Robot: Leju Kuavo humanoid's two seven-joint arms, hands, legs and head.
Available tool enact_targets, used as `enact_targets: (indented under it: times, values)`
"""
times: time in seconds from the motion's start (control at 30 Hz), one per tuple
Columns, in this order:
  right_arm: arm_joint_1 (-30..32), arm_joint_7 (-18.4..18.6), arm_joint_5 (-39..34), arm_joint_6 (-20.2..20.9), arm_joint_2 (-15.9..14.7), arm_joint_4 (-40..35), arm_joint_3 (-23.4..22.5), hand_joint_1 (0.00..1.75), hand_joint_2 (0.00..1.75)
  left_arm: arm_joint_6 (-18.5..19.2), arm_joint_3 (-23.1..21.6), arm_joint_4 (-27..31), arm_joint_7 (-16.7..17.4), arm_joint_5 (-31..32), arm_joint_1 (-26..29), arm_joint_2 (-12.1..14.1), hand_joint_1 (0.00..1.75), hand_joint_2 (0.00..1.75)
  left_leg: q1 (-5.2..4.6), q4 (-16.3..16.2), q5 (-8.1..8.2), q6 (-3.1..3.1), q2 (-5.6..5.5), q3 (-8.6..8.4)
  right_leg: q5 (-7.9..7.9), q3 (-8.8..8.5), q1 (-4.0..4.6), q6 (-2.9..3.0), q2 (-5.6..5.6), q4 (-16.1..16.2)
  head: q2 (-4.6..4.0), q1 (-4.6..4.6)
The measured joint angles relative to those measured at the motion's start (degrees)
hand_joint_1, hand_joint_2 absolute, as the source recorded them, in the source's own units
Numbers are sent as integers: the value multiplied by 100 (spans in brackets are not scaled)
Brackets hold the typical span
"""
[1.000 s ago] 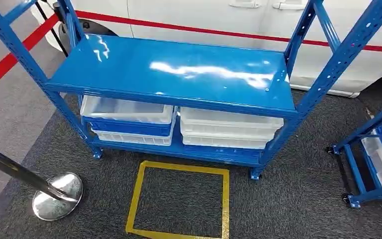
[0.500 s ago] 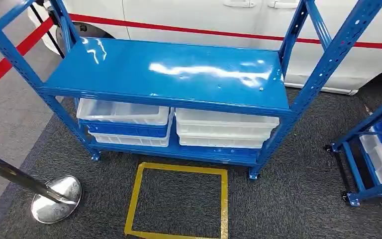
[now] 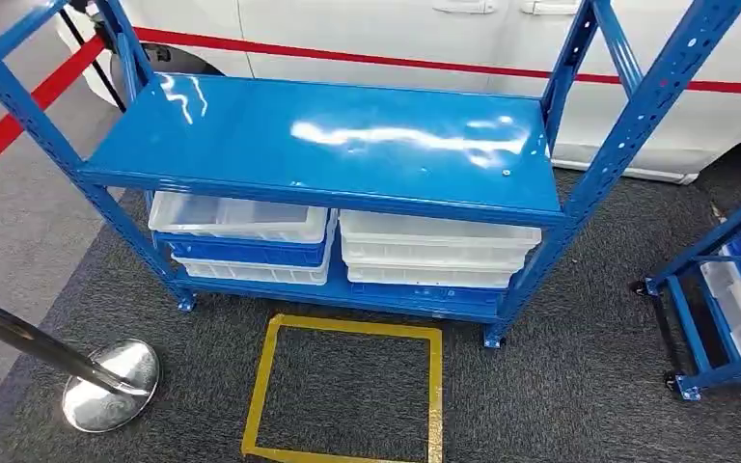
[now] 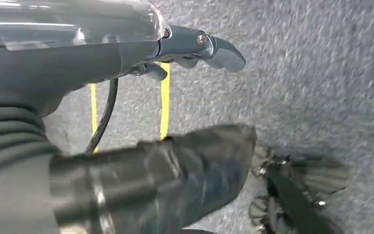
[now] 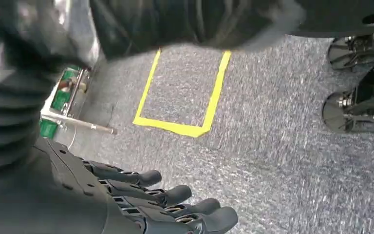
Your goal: Take the parts from the cabinet and place them on the table.
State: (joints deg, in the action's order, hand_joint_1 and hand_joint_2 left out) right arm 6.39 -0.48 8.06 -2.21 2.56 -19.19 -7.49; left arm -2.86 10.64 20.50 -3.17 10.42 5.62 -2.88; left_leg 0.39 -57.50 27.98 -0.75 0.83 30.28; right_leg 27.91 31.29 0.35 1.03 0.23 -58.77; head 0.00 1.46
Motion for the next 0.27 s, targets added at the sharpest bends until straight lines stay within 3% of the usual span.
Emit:
enact_targets:
  times: [0.27]
  values:
    - [87,24,-721,188,-138,-172,463,0,0,238,-686,48,266,-948,170,162,0,0,-2,-6,3,1,0,0,0,-1,-8,-1,0,1,0,0]
